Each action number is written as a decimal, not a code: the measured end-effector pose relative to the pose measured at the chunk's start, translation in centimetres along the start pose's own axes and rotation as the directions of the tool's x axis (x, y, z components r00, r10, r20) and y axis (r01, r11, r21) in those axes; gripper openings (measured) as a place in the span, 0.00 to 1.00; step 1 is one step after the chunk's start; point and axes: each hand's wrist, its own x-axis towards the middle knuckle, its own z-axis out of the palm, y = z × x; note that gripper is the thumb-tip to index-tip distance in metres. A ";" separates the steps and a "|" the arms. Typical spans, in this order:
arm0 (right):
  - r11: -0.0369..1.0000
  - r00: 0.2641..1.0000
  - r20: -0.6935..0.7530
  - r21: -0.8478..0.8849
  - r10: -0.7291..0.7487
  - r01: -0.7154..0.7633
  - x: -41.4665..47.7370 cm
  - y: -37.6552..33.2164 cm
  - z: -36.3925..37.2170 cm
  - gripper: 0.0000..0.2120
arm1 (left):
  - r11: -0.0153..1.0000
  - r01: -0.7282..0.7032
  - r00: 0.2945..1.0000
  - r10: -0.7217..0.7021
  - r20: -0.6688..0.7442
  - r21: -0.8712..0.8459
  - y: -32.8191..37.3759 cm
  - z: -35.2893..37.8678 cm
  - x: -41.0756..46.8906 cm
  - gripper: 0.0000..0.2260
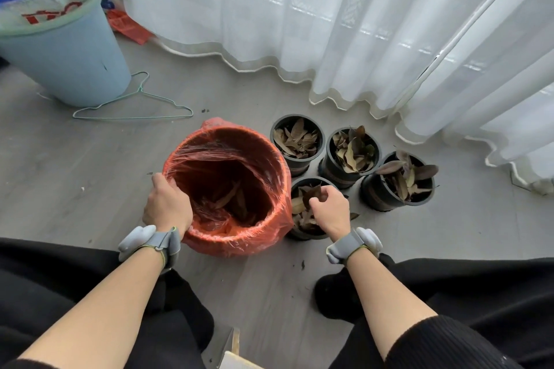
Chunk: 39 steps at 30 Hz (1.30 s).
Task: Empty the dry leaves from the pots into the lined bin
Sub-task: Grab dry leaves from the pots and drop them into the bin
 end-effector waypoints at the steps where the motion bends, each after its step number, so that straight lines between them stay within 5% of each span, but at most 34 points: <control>1: 1.000 1.000 0.004 0.013 -0.004 0.004 0.0 -0.1 -0.5 0.07 | 1.000 0.001 1.000 -0.001 0.004 -0.001 0.0 0.0 0.0 0.10; 13: 0.962 1.000 0.019 0.271 0.006 -0.010 0.0 -0.7 -4.0 0.08 | 1.000 -0.018 1.000 0.018 0.016 -0.015 0.1 0.1 -0.3 0.09; 19: 0.839 0.984 -0.079 0.514 -0.159 0.177 -0.9 -7.9 -6.5 0.07 | 1.000 -0.015 1.000 0.015 0.019 -0.008 0.1 0.1 -0.4 0.09; 24: 0.792 0.942 0.032 0.552 -0.333 0.261 -3.6 -12.4 -4.4 0.06 | 1.000 -0.015 1.000 0.015 0.024 -0.023 0.2 0.0 -0.4 0.07; 29: 0.840 0.889 0.177 0.445 -0.423 0.311 -5.2 -12.1 -1.4 0.09 | 1.000 -0.016 1.000 0.016 0.025 -0.018 0.0 -0.1 -0.2 0.07; 33: 0.865 0.941 0.057 0.415 -0.334 0.282 -3.0 -9.5 -2.0 0.06 | 1.000 -0.020 1.000 0.020 0.006 -0.018 0.1 -0.1 -0.1 0.07; 36: 0.951 0.971 -0.019 0.196 -0.240 0.239 -0.6 -5.8 -2.7 0.09 | 1.000 -0.011 1.000 0.011 0.005 -0.028 0.3 0.0 -0.4 0.06; 39: 0.979 0.983 0.118 -0.130 -0.139 0.154 0.8 -1.8 -2.0 0.18 | 0.999 -0.011 1.000 0.011 0.001 -0.040 0.4 0.0 -0.6 0.07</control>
